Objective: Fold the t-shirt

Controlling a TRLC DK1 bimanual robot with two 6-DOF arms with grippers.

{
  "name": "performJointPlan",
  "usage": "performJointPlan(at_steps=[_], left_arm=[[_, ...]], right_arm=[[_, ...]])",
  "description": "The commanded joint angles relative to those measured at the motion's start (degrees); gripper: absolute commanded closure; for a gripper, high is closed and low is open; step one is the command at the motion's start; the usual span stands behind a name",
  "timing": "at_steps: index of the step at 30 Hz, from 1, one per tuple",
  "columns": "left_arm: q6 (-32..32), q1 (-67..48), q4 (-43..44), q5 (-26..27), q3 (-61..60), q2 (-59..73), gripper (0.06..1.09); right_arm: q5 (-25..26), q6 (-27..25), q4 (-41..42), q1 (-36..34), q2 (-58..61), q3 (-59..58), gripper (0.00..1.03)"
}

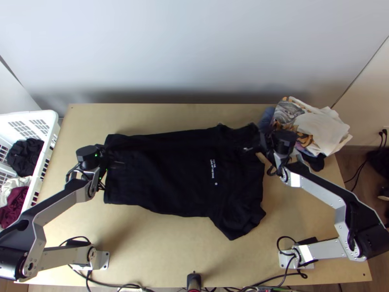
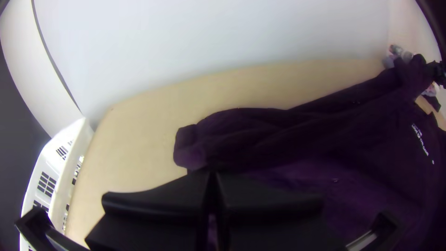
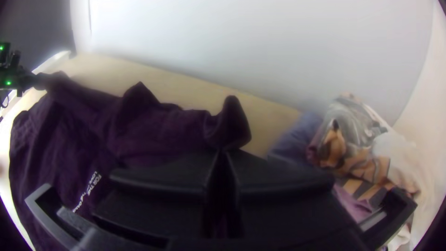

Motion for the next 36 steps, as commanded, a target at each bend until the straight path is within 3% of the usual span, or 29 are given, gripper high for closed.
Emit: performJointPlan(at_steps=[1,13,16,20,21,23,24,28,31,36], left_arm=[[-0.3,-1.2,-1.6,1.1,-1.4,0.4,1.05],[-0.4,-0.1,-3.8,2.7,-2.3,4.2,1.05],[-1.3,-0.8,-7.4,4.6,-1.6,3.1,1.05],[-3.2,-1.2,-16.8,8.8,1.6,1.1,1.05],[-3.7,-1.3,-18.8,9.7,2.3,0.1,0.99],[-4.9,-1.3,-23.7,12.6,3.7,-2.5,0.68],[-5.1,-1.3,-26.5,13.3,4.8,-3.8,0.55],[-6.4,-2.2,-37.2,15.2,8.5,-9.5,0.25],[-8.6,-3.0,-42.3,16.3,10.0,-13.0,0.19],[-10.9,-5.0,-45.2,16.3,9.0,-15.9,0.19]], right_arm=[[0.0,1.3,-4.3,1.1,-0.6,-2.0,1.00],[0.0,1.7,-5.1,1.5,1.0,-2.8,0.98],[0.0,1.8,-5.2,1.0,0.9,-3.3,0.78],[0.1,4.3,-8.4,-0.2,-1.0,-3.2,0.34],[0.0,5.4,-9.8,-0.7,-2.3,-2.9,0.26],[0.0,6.8,-12.9,-1.0,-5.5,-1.8,0.13],[0.0,7.5,-14.4,-1.0,-7.0,-0.9,0.13],[0.0,9.7,-19.0,-0.7,-8.7,5.0,0.13],[0.0,9.7,-18.8,-0.1,-2.7,10.3,0.13],[-0.1,10.3,-18.5,3.5,11.7,21.4,0.13]])
